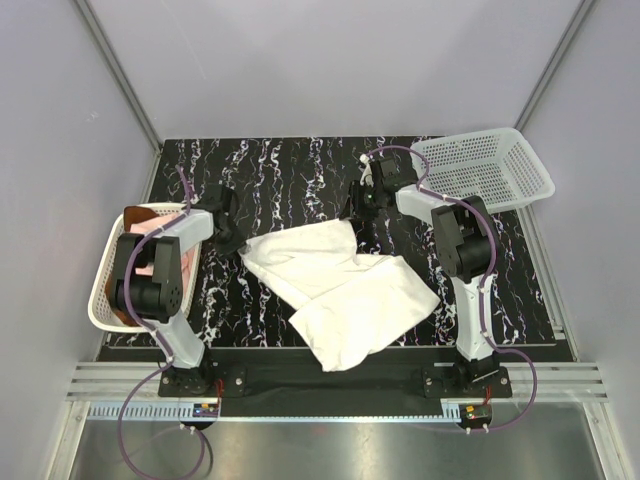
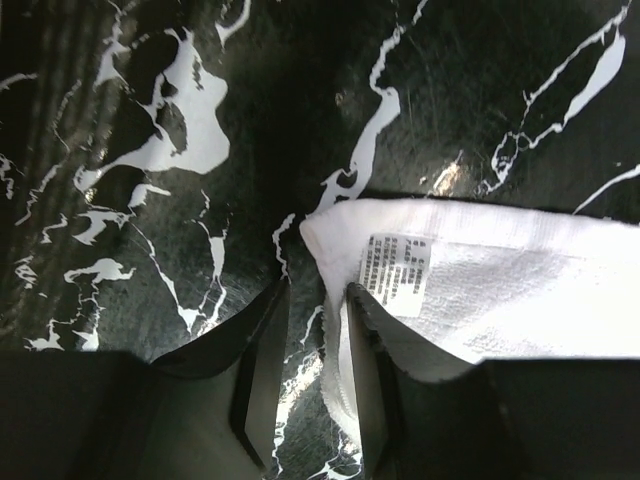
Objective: Fold and stack the towels
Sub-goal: Flatten out the crumpled towel, then fold the towel
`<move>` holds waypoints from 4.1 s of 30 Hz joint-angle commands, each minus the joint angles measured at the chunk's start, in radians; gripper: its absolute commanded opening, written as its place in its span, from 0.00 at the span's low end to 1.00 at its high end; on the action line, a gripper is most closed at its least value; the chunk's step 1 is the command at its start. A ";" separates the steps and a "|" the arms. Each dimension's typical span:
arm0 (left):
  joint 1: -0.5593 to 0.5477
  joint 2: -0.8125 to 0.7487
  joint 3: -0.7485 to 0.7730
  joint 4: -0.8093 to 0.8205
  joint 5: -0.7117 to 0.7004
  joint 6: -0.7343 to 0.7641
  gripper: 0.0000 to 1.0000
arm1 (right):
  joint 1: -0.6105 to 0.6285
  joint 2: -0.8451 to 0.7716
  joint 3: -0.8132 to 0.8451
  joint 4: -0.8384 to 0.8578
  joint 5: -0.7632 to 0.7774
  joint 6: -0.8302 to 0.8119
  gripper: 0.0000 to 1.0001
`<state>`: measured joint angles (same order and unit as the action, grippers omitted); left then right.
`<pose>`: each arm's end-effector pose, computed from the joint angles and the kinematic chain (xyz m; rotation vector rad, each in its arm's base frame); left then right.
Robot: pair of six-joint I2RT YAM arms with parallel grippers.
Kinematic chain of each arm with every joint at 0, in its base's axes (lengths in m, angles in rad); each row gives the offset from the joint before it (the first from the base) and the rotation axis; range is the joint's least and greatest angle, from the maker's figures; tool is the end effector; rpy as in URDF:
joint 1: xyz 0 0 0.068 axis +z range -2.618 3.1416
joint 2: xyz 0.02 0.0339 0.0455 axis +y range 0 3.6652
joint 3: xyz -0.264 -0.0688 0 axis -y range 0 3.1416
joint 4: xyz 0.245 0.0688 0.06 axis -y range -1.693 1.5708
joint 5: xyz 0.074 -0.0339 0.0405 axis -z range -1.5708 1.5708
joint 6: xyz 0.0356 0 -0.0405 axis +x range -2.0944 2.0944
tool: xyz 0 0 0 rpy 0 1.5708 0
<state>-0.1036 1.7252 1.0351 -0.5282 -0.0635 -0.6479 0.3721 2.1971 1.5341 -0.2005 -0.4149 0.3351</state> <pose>0.3240 -0.0314 0.1619 -0.7649 2.6821 -0.0999 0.4364 0.1857 0.1429 -0.2403 2.4941 0.8126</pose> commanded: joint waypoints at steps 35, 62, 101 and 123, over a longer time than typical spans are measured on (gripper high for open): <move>-0.034 -0.605 0.488 0.479 0.877 0.068 0.00 | -0.025 -0.988 0.214 -0.283 0.314 -0.364 0.00; -0.120 -0.744 0.689 0.401 0.881 -0.104 0.00 | -0.025 -1.334 0.231 -0.071 0.175 -0.076 0.00; 0.093 0.209 0.607 0.781 0.791 0.300 0.00 | -0.263 -0.246 0.163 0.363 -0.167 -0.061 0.00; 0.087 -0.266 0.030 0.539 0.803 0.450 0.00 | -0.185 -0.740 -0.549 0.310 -0.125 0.068 0.00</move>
<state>-0.0158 1.5372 1.1179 0.0540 0.7151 -0.2424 0.1825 1.5272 1.0119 0.1001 -0.5415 0.3721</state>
